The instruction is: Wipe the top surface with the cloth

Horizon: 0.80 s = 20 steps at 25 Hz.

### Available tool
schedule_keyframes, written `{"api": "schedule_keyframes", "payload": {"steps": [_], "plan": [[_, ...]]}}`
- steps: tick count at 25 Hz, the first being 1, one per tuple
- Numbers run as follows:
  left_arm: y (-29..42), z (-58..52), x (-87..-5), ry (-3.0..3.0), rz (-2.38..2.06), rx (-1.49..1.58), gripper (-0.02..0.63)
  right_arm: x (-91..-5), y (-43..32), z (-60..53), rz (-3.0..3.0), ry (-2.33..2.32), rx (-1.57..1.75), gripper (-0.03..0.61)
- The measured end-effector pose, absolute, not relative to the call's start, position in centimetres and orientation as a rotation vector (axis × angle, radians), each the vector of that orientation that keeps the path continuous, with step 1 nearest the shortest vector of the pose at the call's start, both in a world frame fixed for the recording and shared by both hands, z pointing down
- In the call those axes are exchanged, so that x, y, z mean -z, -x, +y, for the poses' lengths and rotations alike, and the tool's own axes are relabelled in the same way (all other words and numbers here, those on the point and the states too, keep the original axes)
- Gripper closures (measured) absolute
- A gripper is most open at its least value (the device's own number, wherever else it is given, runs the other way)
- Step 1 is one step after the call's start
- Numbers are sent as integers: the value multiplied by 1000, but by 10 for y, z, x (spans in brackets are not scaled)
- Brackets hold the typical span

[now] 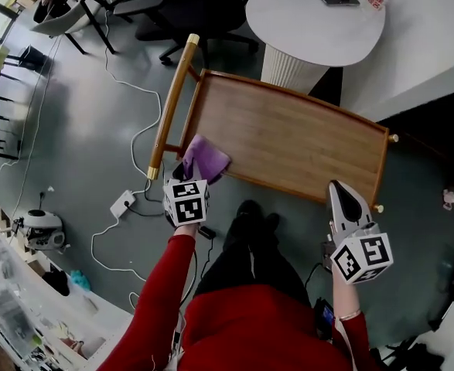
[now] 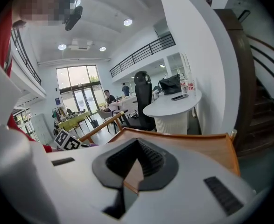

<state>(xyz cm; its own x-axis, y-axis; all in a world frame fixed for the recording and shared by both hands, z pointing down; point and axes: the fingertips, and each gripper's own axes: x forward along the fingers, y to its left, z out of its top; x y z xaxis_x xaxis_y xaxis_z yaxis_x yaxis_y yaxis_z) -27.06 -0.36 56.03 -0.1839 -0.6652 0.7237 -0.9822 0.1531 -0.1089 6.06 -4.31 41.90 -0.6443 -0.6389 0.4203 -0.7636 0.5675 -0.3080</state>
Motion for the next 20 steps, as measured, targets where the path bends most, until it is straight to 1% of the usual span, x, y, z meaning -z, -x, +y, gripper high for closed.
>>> {"api": "schedule_keyframes", "payload": {"steps": [4, 9, 14, 20], "plan": [[260, -44, -505, -1683, -1963, -613, 563, -410, -72, -41, -2538, -1241, -672, 574], [262, -127, -433, -1834, -2074, -512, 563, -388, -97, -43, -2548, -1380, -624, 574], [256, -190, -400, -1936, -2086, -550, 563, -384, -115, -39, -2524, -1462, -625, 574], [248, -215, -390, -2008, -2072, -634, 563, -390, -99, -49, -2543, -1424, -636, 574]]}}
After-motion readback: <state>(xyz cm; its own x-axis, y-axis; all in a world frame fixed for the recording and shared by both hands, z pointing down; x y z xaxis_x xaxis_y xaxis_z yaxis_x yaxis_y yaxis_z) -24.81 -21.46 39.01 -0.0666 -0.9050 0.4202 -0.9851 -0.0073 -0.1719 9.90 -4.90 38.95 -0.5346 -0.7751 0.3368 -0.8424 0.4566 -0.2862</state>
